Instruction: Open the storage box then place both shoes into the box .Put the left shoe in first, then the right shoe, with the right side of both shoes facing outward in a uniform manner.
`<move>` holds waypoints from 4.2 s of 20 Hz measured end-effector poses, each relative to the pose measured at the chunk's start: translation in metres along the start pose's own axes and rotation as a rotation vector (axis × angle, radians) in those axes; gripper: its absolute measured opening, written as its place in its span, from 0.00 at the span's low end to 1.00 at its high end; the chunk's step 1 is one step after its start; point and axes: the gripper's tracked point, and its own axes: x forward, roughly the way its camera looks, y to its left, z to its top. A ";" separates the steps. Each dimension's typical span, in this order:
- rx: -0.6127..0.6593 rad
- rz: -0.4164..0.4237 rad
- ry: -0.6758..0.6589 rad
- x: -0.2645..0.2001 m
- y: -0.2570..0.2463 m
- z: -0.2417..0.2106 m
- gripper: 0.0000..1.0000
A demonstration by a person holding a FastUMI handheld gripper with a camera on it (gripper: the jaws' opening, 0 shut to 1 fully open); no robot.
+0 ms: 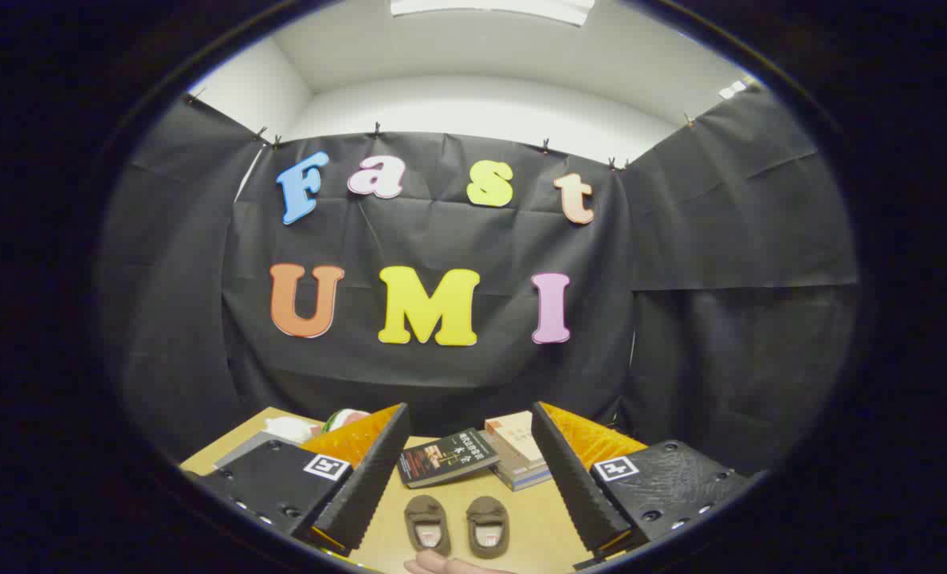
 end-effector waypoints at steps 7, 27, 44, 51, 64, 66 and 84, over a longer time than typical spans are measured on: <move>-0.002 0.039 0.010 0.005 0.011 -0.008 0.95; 0.022 0.278 0.288 0.095 0.101 -0.140 0.95; 0.327 0.593 0.911 0.145 0.265 -0.300 0.96; 0.528 0.731 1.072 0.142 0.280 -0.320 0.92; 0.533 0.667 1.092 0.140 0.296 -0.288 0.01; 0.552 0.671 1.082 0.141 0.297 -0.272 0.01; 0.536 0.806 1.028 0.095 0.463 -0.129 0.01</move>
